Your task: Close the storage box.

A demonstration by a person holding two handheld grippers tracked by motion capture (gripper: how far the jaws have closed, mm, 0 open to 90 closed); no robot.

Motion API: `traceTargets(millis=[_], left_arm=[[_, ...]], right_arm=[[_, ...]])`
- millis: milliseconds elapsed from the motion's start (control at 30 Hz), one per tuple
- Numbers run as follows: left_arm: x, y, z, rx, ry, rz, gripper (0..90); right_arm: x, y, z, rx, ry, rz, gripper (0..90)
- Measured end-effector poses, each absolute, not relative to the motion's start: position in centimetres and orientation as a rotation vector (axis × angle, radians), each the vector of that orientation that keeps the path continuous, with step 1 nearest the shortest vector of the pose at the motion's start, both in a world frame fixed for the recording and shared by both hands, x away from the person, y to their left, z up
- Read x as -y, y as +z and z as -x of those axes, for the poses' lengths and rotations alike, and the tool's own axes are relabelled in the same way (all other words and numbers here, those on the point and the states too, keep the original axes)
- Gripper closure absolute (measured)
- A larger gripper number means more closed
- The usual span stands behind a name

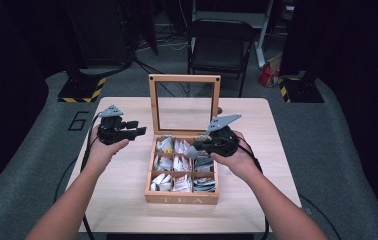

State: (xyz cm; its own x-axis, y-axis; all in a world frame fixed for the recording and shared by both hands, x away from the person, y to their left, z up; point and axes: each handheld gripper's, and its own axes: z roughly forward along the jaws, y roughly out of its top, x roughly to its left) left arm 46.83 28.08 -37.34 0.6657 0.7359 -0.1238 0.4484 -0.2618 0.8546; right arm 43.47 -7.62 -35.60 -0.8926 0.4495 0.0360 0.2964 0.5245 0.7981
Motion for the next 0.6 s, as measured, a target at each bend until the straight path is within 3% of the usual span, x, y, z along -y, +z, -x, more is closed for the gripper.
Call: traceTargets(millis=[600], left_arm=[[-28.1,-37.3,-46.8,-0.931,0.373,-1.903,51.3]], right_arm=[[11.6,-34.7,-44.2,-2.49,1.281,-0.759,90.0]])
